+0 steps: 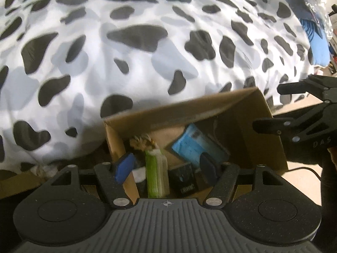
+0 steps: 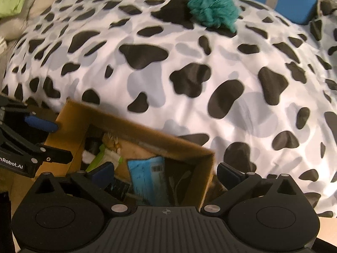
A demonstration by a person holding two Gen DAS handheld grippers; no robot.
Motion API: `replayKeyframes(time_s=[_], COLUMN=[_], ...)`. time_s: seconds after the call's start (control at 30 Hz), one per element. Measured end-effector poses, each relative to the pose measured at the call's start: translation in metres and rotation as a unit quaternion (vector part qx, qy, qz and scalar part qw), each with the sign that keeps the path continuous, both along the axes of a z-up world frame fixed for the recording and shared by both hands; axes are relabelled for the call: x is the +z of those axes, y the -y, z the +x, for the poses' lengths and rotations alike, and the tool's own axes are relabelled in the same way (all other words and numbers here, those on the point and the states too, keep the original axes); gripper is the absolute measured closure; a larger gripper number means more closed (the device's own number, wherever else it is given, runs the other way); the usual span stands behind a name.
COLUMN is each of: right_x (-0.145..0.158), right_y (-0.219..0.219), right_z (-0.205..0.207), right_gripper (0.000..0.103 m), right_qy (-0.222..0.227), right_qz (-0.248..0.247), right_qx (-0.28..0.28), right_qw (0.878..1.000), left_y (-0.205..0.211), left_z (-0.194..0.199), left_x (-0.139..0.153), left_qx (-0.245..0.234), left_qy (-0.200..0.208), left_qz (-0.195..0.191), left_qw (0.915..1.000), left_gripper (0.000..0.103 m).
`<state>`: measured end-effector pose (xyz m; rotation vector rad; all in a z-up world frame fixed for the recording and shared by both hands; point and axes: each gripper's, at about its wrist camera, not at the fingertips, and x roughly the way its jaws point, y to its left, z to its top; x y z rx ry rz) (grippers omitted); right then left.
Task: Organize soft objects
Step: 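Move both open grippers back over the sponge and loofah on the bed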
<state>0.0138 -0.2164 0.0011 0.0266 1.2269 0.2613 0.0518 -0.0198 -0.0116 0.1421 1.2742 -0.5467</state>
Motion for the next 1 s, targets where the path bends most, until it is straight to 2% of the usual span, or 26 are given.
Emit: replayKeyframes(time_s=[0.23,0.4,0.57,0.77,1.0], right_x=[0.007,0.011,0.017,0.022,0.03], right_y=[0.011,0.017,0.023,0.03,0.038], right_z=[0.005,0.008,0.012,0.021,0.037], right_gripper=[0.0,0.0,0.0,0.0,0.0], right_qy=[0.025,0.044,0.064,0.085,0.116], right_qz=[0.006,0.013,0.021,0.005,0.006], right_qx=[-0.03,-0.045,-0.057,-0.061,-0.067], right_qw=[0.999,0.998,0.996,0.995,0.991], left_y=[0.003,0.004,0.004,0.009,0.01], left_z=[0.002,0.006,0.012,0.018,0.031], left_x=[0.014,0.023,0.029,0.033,0.038], left_qx=[0.01,0.028,0.046,0.032,0.034], left_qy=[0.061,0.11,0.139,0.198,0.233], left_qz=[-0.013,-0.012,-0.015,0.014,0.006], left_qw=[0.998,0.9934,0.9891,0.9796,0.9718], left_gripper=[0.035,0.035,0.035,0.035,0.035])
